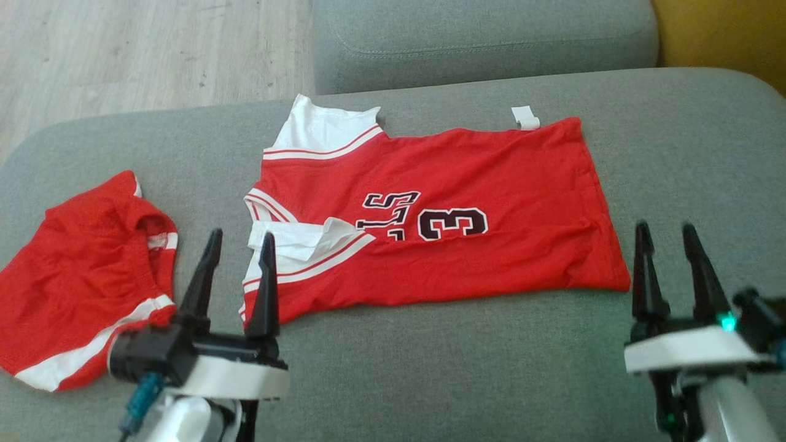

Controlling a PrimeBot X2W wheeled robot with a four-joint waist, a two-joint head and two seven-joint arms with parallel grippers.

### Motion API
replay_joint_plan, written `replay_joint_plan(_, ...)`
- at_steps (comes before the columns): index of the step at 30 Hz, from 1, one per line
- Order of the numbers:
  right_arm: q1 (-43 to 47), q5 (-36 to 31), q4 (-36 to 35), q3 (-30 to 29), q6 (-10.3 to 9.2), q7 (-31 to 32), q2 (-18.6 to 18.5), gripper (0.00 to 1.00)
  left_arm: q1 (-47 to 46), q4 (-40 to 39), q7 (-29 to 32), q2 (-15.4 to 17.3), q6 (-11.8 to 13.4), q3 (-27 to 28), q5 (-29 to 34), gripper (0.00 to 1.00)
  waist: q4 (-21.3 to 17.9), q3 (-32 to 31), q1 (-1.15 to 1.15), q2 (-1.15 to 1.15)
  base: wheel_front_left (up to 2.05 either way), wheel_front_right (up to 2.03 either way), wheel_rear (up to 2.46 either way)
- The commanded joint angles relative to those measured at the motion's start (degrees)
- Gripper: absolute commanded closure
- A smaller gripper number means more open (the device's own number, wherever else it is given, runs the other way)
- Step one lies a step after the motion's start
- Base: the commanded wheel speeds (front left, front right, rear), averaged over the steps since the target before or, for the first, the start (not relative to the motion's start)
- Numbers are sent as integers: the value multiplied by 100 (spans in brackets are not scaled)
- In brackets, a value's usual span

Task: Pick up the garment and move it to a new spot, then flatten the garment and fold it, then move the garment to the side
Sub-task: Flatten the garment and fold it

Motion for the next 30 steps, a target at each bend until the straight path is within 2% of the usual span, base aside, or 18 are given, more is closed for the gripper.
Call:
replay_joint_plan(1,-137,-144,-336,-50,44,-53,41,0,-141,-114,-27,-56,-43,374,174,0,15,-14,2,0,0,0,0)
replay_joint_plan(4,195,-460,-493,-194,44,-53,238,0,126,-29,-28,-448,-99,767,614,0,42,-13,2,0,0,0,0)
replay_joint_plan(8,396,-607,-593,-149,44,-53,334,0,367,219,-28,-803,-417,951,1235,0,51,26,2,0,0,0,0)
replay_joint_plan(16,358,-588,-659,-145,44,-53,371,0,412,751,-28,-1095,-798,1374,1880,0,-96,114,2,0,0,0,0)
replay_joint_plan(21,305,-627,-686,-144,44,-53,372,0,287,1280,-28,-1154,-687,1564,2072,0,-197,189,2,0,0,0,0)
replay_joint_plan(25,242,-698,-688,40,44,-53,373,0,-4,2056,-28,-1196,-556,1876,2081,0,-346,330,2,0,0,0,0)
replay_joint_plan(30,166,-592,-673,60,44,-53,373,0,-390,2993,-28,-1137,-527,1981,2131,0,-480,460,2,0,0,0,0)
